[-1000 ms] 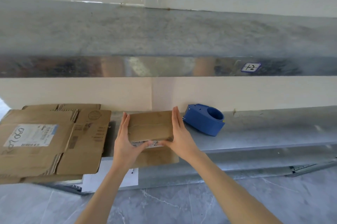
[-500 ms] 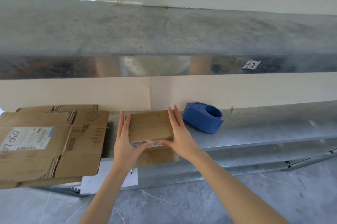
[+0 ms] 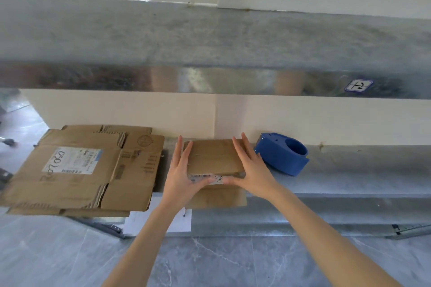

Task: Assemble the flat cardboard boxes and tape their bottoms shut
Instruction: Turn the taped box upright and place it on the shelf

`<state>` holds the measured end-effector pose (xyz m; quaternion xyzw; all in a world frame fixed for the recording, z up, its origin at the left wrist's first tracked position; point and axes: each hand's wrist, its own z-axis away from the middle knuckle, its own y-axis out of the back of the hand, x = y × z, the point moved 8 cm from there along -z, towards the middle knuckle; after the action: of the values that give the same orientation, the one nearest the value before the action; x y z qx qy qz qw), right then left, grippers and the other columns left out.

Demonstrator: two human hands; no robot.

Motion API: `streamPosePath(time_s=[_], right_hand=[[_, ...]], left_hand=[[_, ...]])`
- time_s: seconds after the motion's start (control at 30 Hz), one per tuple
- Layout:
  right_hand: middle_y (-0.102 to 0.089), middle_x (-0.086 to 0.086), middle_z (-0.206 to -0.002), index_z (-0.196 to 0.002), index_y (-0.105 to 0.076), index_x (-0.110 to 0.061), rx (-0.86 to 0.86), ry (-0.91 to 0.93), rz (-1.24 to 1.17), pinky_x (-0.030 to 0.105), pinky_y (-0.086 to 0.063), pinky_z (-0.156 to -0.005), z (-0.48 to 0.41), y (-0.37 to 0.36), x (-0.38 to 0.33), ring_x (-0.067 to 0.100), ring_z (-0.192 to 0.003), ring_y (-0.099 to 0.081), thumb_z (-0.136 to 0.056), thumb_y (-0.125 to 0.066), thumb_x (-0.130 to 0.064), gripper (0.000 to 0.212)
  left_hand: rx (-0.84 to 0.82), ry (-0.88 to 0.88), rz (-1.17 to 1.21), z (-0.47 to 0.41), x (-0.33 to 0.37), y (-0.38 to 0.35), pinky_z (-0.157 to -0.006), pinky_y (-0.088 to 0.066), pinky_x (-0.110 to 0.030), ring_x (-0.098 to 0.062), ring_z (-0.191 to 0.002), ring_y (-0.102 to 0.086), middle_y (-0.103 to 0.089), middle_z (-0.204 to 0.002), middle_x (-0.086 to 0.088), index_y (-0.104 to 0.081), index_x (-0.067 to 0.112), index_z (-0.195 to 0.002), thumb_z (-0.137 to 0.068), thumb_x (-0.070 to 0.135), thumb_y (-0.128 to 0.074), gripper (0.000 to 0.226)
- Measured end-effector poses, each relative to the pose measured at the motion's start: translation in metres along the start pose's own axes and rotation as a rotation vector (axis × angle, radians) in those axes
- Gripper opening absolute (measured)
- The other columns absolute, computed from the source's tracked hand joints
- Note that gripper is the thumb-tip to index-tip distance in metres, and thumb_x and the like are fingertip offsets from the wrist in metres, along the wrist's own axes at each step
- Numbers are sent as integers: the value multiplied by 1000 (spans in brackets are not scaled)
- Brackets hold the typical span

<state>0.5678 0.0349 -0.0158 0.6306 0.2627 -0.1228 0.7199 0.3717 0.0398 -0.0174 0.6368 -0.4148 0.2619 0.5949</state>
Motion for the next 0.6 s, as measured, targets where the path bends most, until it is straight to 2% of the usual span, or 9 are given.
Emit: streamPosePath(time_s=[0.03,0.1,0.2,0.3,0.37,0.47,0.6], right_hand=[[24,-10,-162,-157,2,-34,36,40,53,49,0,-120,1,4,-4,20,-152,6,-78,-64,-67,107],[8,-8,-165,-156,-16,-36,130,129,175,55,-3,-121,4,12,-12,24,-153,6,-82,-64,-62,92],[-4,-9,-165,-154,-15,-40,124,155,108,52,-13,-122,7,9,-10,19,-153,6,-85,-65,-56,86],[-3,-15,-165,-153,-17,-43,130,154,8,38,-26,-117,9,4,-5,9,-151,12,-88,-56,-62,79],[-4,-21,-163,-151,-26,-44,172,135,-63,32,-32,-109,10,6,-4,4,-150,12,-88,-46,-68,71],[-10,-24,-162,-148,-32,-47,219,113,-147,35,-31,-108,9,5,-3,4,-151,7,-88,-40,-74,66],[-13,-25,-161,-144,-34,-54,246,118,-209,39,-28,-110,8,3,0,6,-152,3,-88,-42,-74,60]], left_hand=[[2,-26,-36,0,2,3,-114,-26,-33,-7,-151,-10,7,-162,26,-23,35,-154,-68,53,-84,107],[12,-116,-132,1,7,7,-119,-23,-41,-12,-152,-8,-2,-164,19,-32,30,-152,-73,49,-82,96],[-19,-147,-159,1,7,6,-120,-27,-49,-4,-151,-6,-18,-160,22,-39,28,-149,-78,41,-81,84],[-26,-119,-80,1,4,2,-116,-30,-39,0,-150,-4,-18,-158,30,-38,33,-149,-76,49,-79,85],[-9,-144,-103,0,5,1,-116,-28,-40,-3,-151,-3,-16,-159,29,-38,35,-149,-76,56,-75,85],[15,-169,-127,-2,4,-2,-118,-22,-43,-7,-152,-3,-18,-161,24,-41,35,-148,-82,64,-65,76],[46,-130,-53,-3,3,-3,-106,-25,-24,-5,-151,-8,-22,-159,25,-44,38,-146,-86,65,-59,68]])
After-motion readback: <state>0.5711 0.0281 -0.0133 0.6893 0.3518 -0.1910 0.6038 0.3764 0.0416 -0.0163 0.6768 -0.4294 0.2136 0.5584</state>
